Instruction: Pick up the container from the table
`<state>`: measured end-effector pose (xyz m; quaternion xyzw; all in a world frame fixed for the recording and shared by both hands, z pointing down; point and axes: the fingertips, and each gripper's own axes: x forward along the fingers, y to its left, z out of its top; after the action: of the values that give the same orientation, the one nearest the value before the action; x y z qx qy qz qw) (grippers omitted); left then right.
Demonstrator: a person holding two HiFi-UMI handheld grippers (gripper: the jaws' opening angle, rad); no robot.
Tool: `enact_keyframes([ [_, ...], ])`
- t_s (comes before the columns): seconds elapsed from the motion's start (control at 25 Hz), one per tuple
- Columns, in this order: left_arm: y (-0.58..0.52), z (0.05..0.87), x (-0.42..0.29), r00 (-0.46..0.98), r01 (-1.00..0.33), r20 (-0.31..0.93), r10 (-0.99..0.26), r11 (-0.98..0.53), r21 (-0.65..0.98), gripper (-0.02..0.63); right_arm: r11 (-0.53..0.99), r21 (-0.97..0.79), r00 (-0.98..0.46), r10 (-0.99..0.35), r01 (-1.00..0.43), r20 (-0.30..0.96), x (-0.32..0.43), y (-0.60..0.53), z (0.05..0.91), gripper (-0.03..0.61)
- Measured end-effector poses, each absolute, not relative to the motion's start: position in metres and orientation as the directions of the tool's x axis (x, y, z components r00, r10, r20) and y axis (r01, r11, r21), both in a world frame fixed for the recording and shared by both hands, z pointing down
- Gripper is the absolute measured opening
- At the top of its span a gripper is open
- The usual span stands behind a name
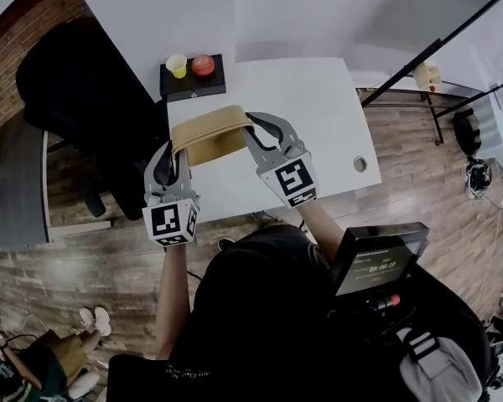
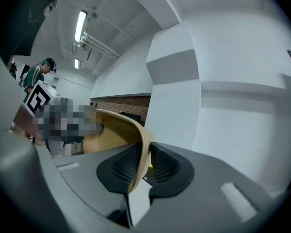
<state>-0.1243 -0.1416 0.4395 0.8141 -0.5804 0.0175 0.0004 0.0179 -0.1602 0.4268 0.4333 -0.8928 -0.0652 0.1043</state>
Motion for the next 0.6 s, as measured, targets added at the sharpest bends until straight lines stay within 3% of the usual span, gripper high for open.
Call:
enact_keyframes([
  [0.6, -0.1436, 0.4453, -0.1247, 0.326, -0.945, 0.041, -0.945, -0.326, -0.005, 0.062, 0.615, 0.198, -0.601, -0.788, -0.763, 0.133, 0.0162, -0.1654, 0.4285, 0.061],
])
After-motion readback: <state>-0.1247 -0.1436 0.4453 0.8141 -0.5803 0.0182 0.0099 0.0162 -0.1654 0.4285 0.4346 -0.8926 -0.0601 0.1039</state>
